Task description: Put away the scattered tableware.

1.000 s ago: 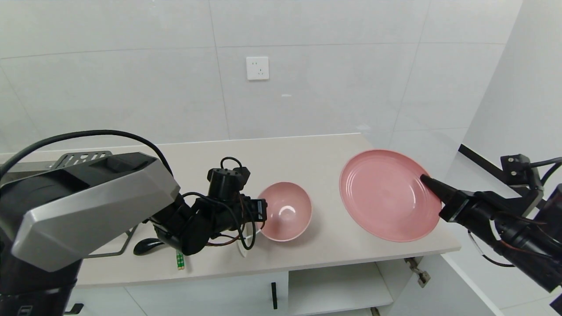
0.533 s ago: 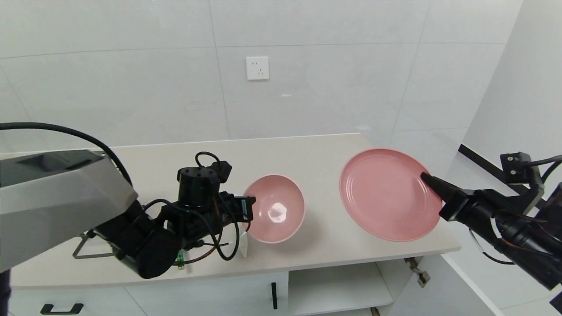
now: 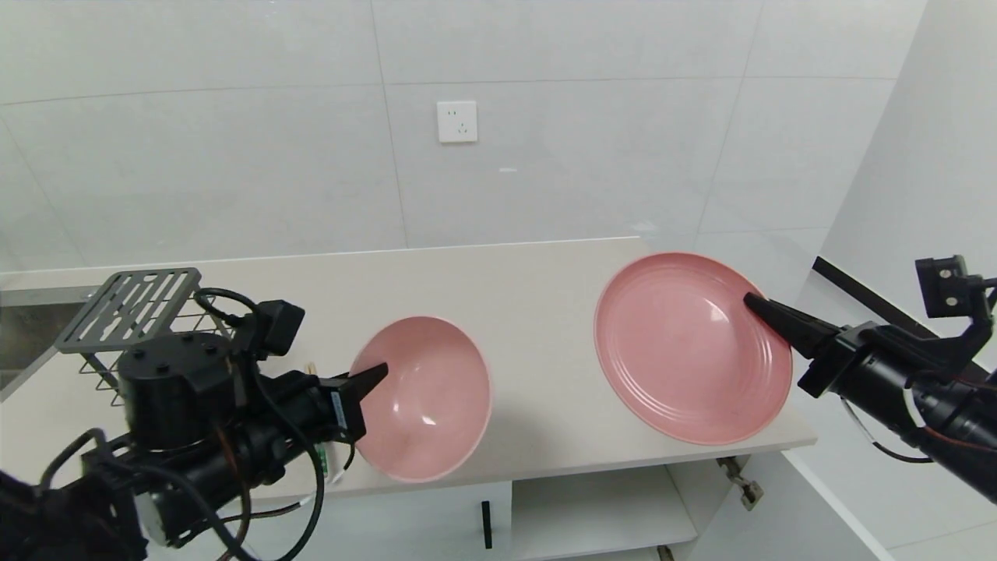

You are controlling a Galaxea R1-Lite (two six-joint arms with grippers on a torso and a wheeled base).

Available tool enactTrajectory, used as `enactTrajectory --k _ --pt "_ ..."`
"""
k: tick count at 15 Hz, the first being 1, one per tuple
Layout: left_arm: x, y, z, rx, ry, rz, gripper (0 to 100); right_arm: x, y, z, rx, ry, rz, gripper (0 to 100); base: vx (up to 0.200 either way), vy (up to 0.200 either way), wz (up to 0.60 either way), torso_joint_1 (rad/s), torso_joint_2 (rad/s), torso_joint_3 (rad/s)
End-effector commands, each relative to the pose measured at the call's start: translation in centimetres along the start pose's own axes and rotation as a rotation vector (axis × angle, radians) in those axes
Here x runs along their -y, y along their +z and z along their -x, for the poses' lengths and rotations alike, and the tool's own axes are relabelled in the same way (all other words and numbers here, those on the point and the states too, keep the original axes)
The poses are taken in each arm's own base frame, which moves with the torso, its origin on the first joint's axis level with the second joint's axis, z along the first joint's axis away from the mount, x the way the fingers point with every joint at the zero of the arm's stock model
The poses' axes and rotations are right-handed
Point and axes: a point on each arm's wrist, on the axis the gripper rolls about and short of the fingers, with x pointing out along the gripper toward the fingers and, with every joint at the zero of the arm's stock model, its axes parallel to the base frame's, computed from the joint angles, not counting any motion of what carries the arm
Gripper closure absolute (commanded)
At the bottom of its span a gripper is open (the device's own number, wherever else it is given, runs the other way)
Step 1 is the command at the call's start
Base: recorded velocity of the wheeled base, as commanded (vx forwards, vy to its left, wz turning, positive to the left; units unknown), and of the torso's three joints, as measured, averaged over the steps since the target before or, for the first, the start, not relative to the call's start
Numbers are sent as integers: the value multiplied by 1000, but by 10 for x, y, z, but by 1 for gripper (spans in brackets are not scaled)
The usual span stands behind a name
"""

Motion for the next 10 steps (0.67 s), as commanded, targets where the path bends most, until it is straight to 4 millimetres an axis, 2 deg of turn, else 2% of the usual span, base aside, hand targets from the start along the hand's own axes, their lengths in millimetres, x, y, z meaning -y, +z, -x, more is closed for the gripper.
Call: enactTrajectory --k 1,2,3,4,5,6,8,10 --pt "14 12 33 81 -114 94 100 -1 5 -2 23 6 6 100 0 0 0 0 0 0" --pt "32 18 48 98 -266 173 100 -1 4 -1 20 8 7 100 0 0 0 0 0 0" --pt "40 21 68 117 -376 219 100 -2 4 0 20 10 7 100 0 0 0 0 0 0" --pt "40 21 77 125 -404 219 100 -2 4 0 18 11 7 100 0 0 0 0 0 0" --pt "40 23 94 150 -455 205 100 -2 4 0 18 11 9 100 0 0 0 0 0 0" --pt "31 24 107 162 -416 207 100 -3 3 0 15 17 11 100 0 0 0 0 0 0" --pt "26 18 104 118 -362 128 100 -3 1 0 5 14 9 100 0 0 0 0 0 0" --pt "21 6 104 116 -317 -100 100 -6 -1 2 -6 27 9 100 0 0 0 0 0 0"
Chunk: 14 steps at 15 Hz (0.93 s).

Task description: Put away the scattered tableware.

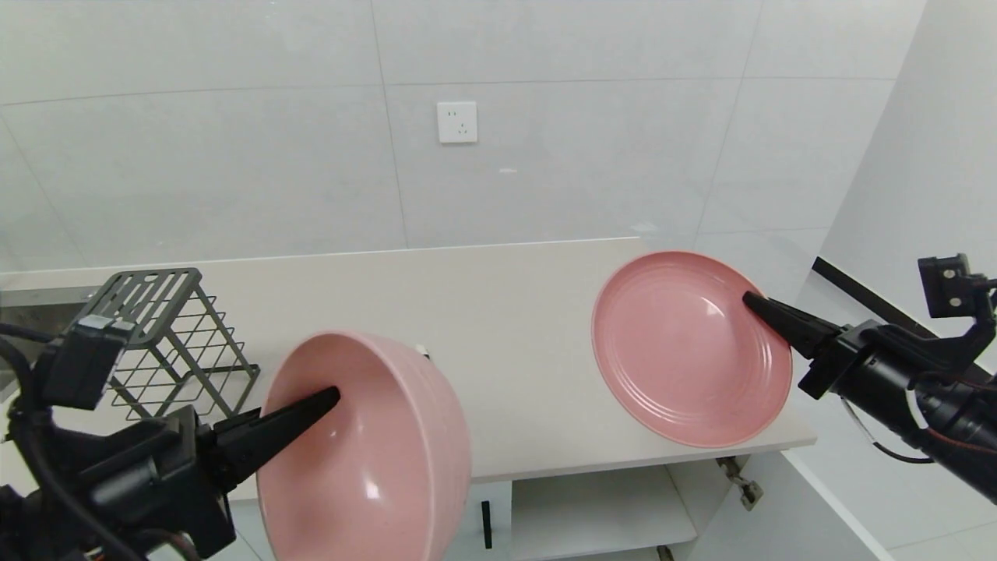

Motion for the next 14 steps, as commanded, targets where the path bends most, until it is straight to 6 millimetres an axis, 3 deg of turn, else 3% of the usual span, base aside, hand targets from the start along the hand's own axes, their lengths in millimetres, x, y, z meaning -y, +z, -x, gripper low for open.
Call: enactTrajectory --k 1,7,12,14 --pt "-3 -16 15 -43 29 -99 100 -2 -1 1 -2 6 -1 100 0 0 0 0 0 0" --pt "-24 -12 26 28 297 -159 100 -2 2 -3 16 -4 11 100 0 0 0 0 0 0" --pt "-27 -8 29 49 334 -199 100 -3 2 -3 16 0 28 100 0 0 0 0 0 0" --pt "-27 -9 29 46 335 -198 100 -3 2 -3 13 -1 63 100 -200 0 0 2 5 2"
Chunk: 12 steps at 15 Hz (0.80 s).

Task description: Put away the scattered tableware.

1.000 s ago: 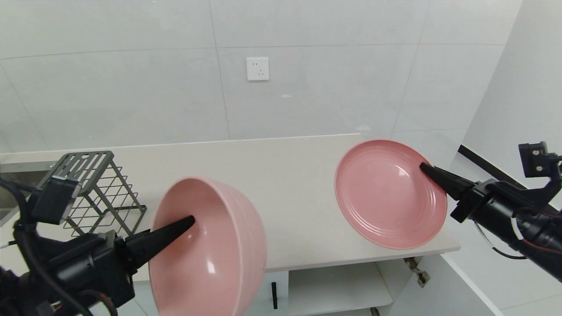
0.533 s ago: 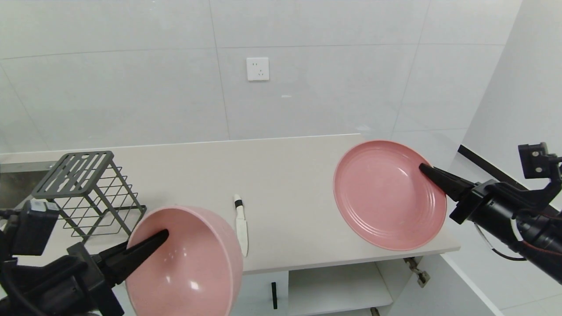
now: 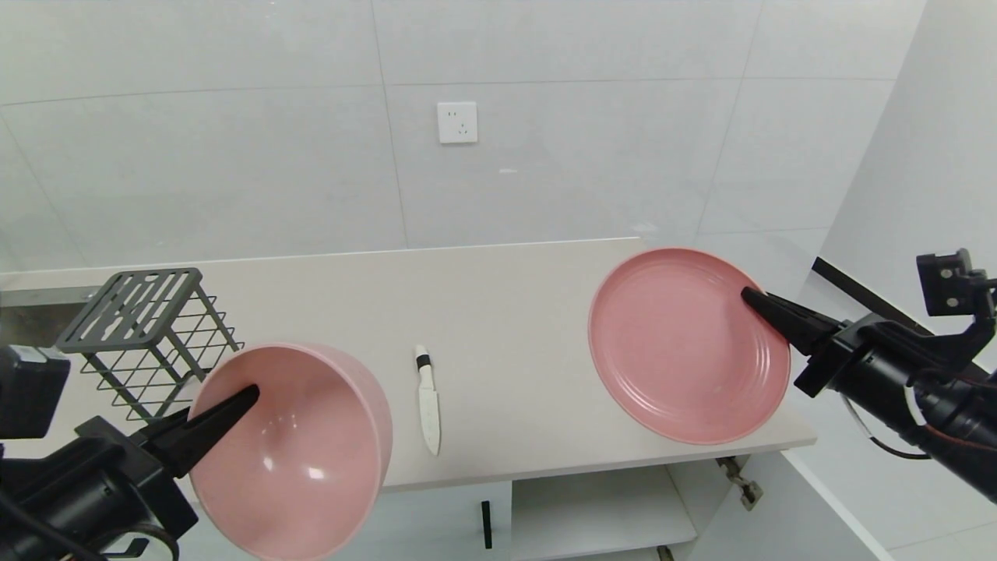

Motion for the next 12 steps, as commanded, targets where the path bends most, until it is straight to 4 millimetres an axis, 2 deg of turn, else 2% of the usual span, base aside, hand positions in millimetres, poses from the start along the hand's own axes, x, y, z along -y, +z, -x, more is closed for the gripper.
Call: enactTrajectory --k 1,6,10,11,12 --pt "0 0 0 -1 2 0 100 0 -1 0 -4 0 3 100 0 0 0 0 0 0" --pt "-1 0 -2 -7 4 3 100 0 -2 1 -7 -1 4 100 0 0 0 0 0 0" --pt "-1 0 -1 -7 2 2 100 0 -2 1 -10 -3 3 100 -200 0 0 10 6 0" --pt "-1 5 -2 21 6 -10 100 -1 -3 3 -13 -2 4 100 0 0 0 0 0 0" --pt "-3 20 -8 75 24 -48 100 -1 -2 6 -14 -6 4 100 0 0 0 0 0 0"
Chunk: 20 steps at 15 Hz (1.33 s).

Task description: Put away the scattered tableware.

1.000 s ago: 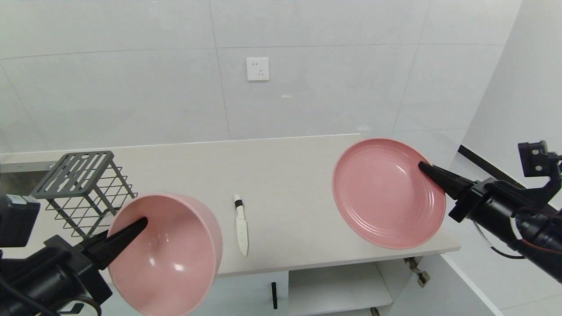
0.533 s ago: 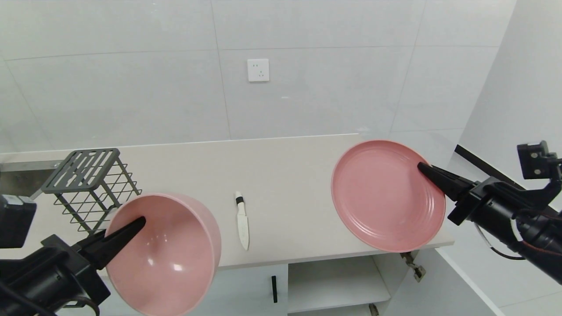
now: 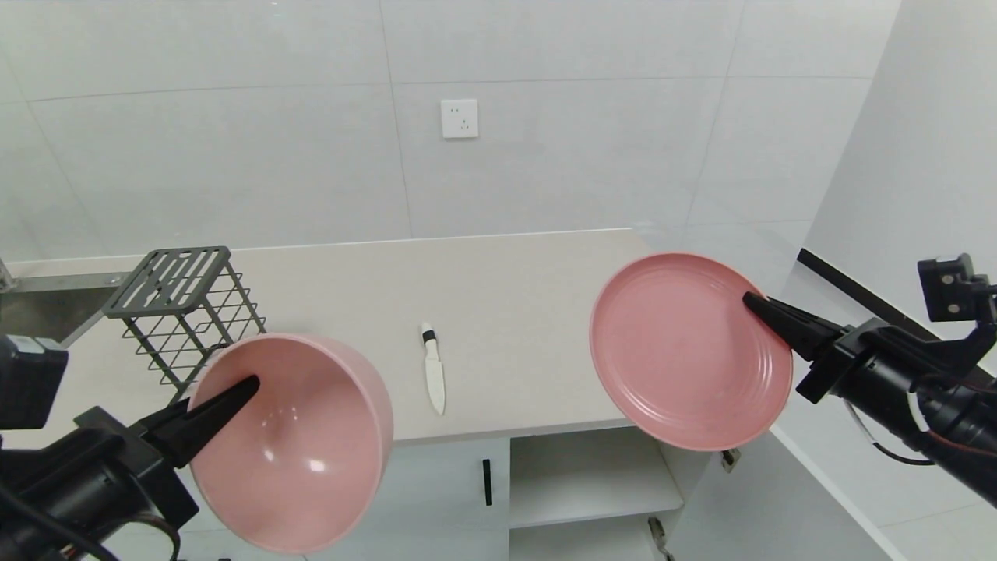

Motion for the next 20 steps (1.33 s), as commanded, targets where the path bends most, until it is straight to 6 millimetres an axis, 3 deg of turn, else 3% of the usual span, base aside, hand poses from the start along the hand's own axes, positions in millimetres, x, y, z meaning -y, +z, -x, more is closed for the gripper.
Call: enactTrajectory --k 1,4,13,20 --pt "-3 19 -10 64 13 -35 100 -1 -4 8 -20 -6 -6 100 0 0 0 0 0 0" --pt "-4 8 -22 -10 2 -72 100 -2 -8 15 -44 -13 -13 100 0 0 0 0 0 0" --pt "-4 2 -23 -37 2 -87 100 -1 -13 14 -69 -17 -21 100 0 0 0 -30 65 33" --pt "-5 0 -25 -54 2 -82 100 -3 -13 14 -70 -8 -21 100 -29 0 0 -187 389 200"
